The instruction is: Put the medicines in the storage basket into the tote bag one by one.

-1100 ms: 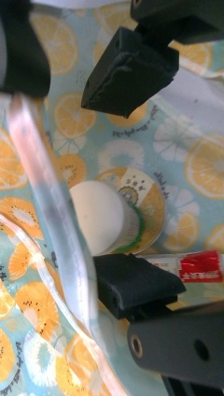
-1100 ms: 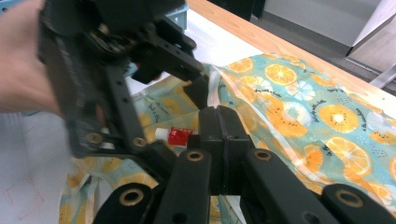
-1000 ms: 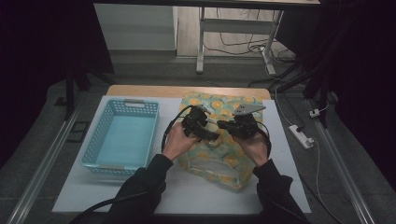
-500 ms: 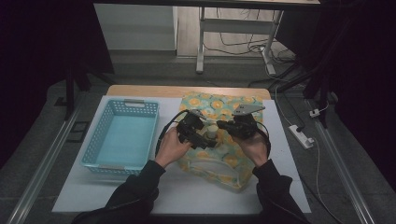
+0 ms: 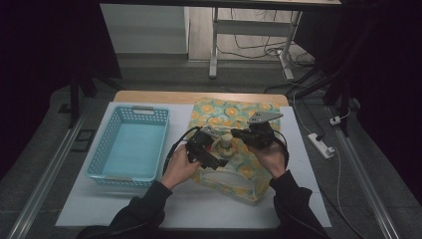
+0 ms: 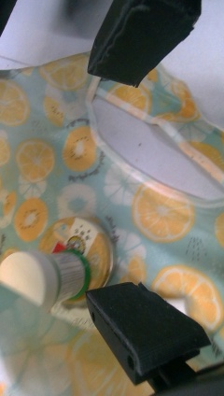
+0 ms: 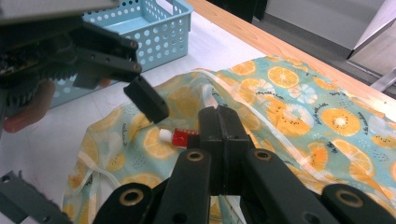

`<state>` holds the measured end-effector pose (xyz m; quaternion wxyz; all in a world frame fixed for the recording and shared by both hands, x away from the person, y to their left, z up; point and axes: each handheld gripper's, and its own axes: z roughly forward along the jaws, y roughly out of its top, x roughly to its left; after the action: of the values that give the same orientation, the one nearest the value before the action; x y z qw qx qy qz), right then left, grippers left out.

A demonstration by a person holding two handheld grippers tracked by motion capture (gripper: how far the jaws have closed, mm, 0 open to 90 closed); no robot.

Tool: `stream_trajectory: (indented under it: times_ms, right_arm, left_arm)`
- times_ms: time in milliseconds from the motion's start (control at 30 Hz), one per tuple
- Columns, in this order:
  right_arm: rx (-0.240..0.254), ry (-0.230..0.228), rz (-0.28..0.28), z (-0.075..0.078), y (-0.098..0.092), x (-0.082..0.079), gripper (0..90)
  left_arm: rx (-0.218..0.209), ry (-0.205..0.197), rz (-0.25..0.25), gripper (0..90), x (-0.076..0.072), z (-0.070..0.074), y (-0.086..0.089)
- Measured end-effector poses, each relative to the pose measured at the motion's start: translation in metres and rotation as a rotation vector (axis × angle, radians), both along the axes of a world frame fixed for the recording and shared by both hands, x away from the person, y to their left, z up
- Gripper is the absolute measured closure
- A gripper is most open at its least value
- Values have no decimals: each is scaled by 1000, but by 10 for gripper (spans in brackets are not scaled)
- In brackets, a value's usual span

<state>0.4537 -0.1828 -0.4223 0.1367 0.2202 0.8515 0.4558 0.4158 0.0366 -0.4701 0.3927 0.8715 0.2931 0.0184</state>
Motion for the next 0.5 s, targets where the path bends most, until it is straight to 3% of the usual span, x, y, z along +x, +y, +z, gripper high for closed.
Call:
stream_trajectory:
  times_ms: [300, 500]
  right_arm:
    - [-6, 6, 0, -2, 0, 0, 900]
    - [-11, 9, 0, -4, 1, 0, 900]
  left_arm:
    - [6, 24, -3, 0, -9, -18, 3]
    - [60, 10, -16, 0, -14, -30, -2]
